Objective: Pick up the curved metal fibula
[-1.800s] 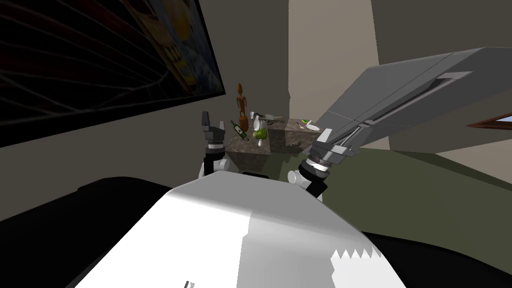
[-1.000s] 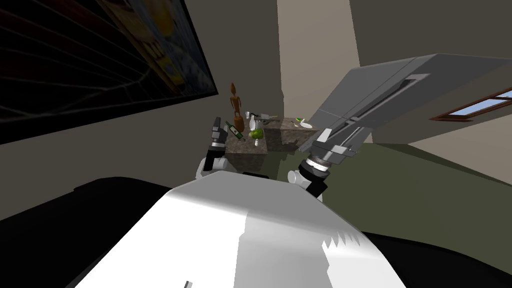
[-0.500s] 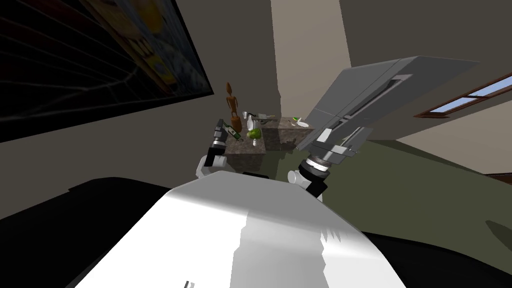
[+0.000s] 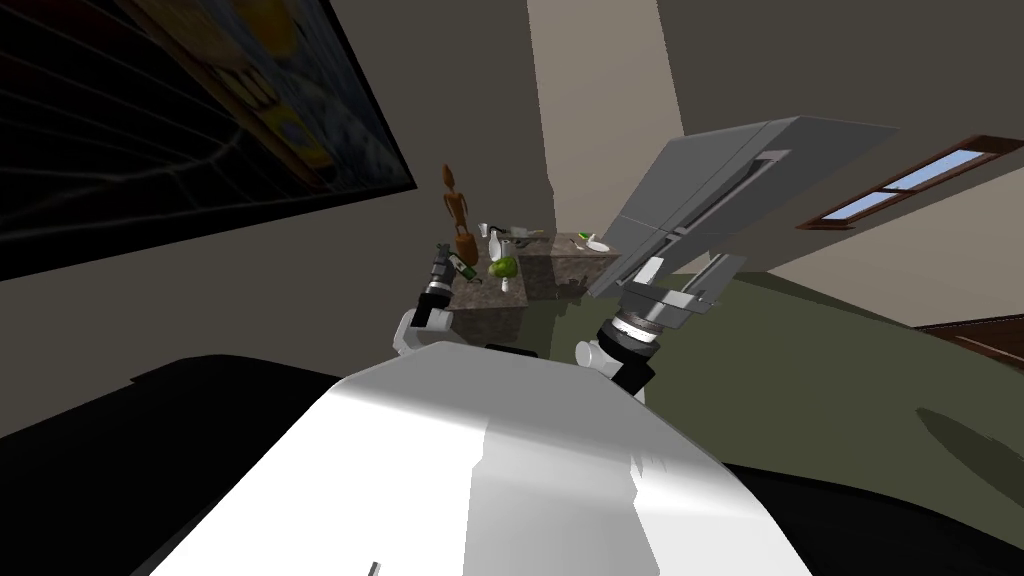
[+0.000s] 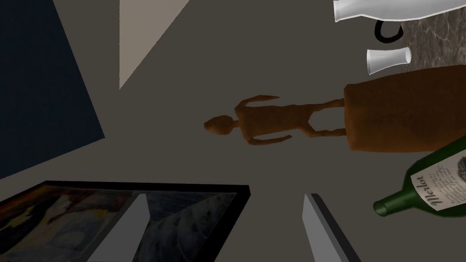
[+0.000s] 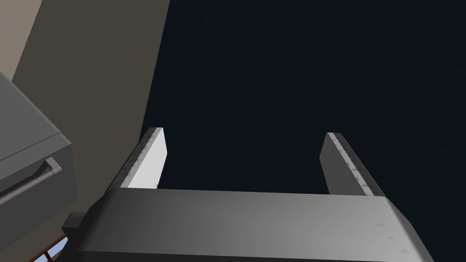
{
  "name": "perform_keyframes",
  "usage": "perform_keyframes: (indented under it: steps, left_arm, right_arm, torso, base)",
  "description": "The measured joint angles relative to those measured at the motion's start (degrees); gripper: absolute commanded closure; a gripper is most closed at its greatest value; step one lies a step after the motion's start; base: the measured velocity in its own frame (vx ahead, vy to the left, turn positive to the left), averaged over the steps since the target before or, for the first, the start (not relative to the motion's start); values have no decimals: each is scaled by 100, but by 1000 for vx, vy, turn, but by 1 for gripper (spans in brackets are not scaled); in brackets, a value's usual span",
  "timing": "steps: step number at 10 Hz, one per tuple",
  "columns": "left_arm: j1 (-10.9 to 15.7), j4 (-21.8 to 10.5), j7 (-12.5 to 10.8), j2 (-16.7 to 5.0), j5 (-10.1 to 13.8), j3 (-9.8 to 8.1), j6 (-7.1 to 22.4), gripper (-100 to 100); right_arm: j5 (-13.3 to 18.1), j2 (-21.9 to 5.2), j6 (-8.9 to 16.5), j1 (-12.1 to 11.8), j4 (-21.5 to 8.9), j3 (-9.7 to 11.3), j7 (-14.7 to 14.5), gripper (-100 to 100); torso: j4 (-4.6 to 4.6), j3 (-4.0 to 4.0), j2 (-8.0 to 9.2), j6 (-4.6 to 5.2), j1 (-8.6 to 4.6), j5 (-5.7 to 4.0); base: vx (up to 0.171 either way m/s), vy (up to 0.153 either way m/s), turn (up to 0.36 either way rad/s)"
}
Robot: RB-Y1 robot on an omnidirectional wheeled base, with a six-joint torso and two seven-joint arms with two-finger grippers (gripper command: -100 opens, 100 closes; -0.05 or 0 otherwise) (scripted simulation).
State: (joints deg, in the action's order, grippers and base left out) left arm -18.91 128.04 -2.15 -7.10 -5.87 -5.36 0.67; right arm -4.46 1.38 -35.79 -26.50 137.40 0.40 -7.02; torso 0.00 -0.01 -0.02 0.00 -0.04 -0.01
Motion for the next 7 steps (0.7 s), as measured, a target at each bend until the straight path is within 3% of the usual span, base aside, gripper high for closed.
perform_keyframes:
  steps: [7]
  left_arm:
    - [302,-379,-38,-105,-70,-268,917,-100]
  right_arm:
    - [0,0,0,0,0,0,0,0]
  torso:
    - [0,0,1,-2,1,0]
  base:
    - [2,-11,-89]
